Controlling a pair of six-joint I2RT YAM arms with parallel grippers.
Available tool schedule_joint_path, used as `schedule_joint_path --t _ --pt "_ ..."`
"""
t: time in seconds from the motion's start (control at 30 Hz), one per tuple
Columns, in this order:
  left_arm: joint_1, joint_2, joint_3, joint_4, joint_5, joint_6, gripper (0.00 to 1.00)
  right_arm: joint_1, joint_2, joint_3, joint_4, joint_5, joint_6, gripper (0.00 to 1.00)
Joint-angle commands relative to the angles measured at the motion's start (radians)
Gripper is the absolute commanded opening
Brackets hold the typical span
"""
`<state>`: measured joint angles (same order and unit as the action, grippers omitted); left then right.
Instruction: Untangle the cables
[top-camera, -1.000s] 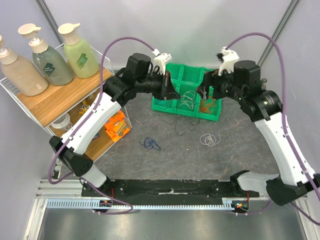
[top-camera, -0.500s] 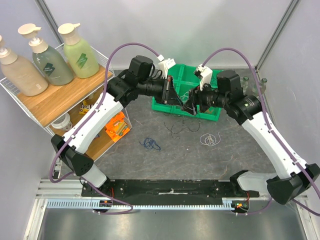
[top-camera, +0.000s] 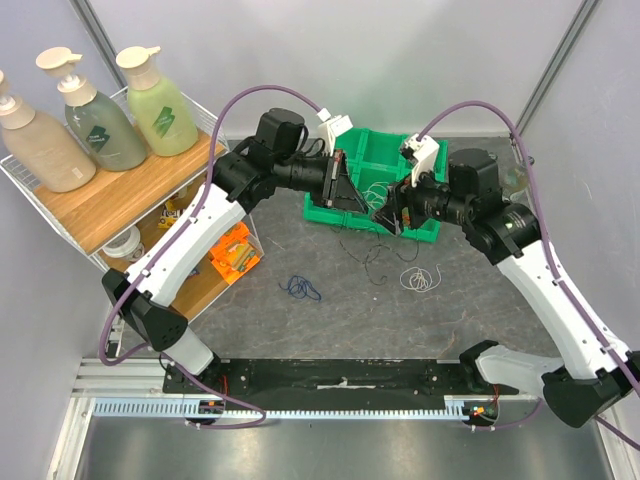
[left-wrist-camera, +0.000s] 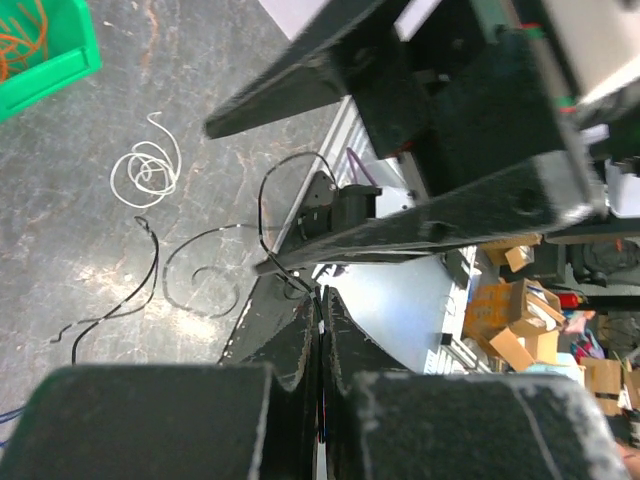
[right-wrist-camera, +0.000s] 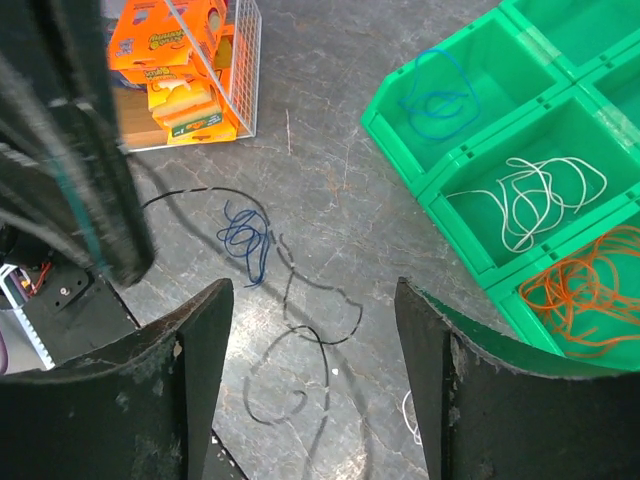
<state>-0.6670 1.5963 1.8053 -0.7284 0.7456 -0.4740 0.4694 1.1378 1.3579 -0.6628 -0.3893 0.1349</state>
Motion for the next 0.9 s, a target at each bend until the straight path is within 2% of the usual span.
schedule_joint_path --t 0.0,0.07,0.13,0.23,0.3,0.4,0.43,0.47,0.5,0.57,0.77,0.87 --pt "0.006 0.002 0.04 0.058 0.115 -0.046 0.02 0.005 0.022 -0.045 0.104 -0.034 -0.003 0.72" --pt "0.007 0.019 0.049 0.078 0.168 -0.083 0.02 0.006 0.03 -0.054 0.133 -0.036 0.014 0.68" --pt "0.007 0.021 0.045 0.096 0.192 -0.103 0.02 0.008 0.027 -0.06 0.143 -0.023 0.029 0.58" --pt "0.007 0.01 0.026 0.109 0.179 -0.107 0.02 0.005 -0.006 -0.086 0.15 -0.02 0.051 0.32" --pt "0.01 0.007 0.016 0.116 0.15 -0.113 0.07 0.006 -0.038 -0.12 0.178 -0.022 0.084 0.0" --pt "0.027 0.007 0.005 0.115 0.123 -0.158 0.26 0.005 -0.079 -0.137 0.181 -0.04 0.124 0.0" --pt "0.027 0.002 -0.001 0.115 0.117 -0.161 0.42 0.003 -0.09 -0.138 0.183 -0.045 0.135 0.0" --pt "0.033 -0.004 -0.014 0.115 0.11 -0.161 0.52 0.006 -0.099 -0.14 0.183 -0.043 0.141 0.0" --pt "0.035 -0.016 -0.027 0.115 0.1 -0.158 0.58 0.005 -0.111 -0.144 0.183 -0.039 0.147 0.0" --pt "0.04 -0.045 -0.067 0.132 0.069 -0.146 0.59 0.006 -0.127 -0.146 0.184 -0.025 0.154 0.0" --pt "0.061 -0.071 -0.107 0.164 0.057 -0.15 0.44 0.005 -0.142 -0.148 0.184 -0.031 0.178 0.0" --pt "0.061 -0.105 -0.127 0.165 0.011 -0.13 0.56 0.006 -0.162 -0.164 0.183 -0.022 0.18 0.0"
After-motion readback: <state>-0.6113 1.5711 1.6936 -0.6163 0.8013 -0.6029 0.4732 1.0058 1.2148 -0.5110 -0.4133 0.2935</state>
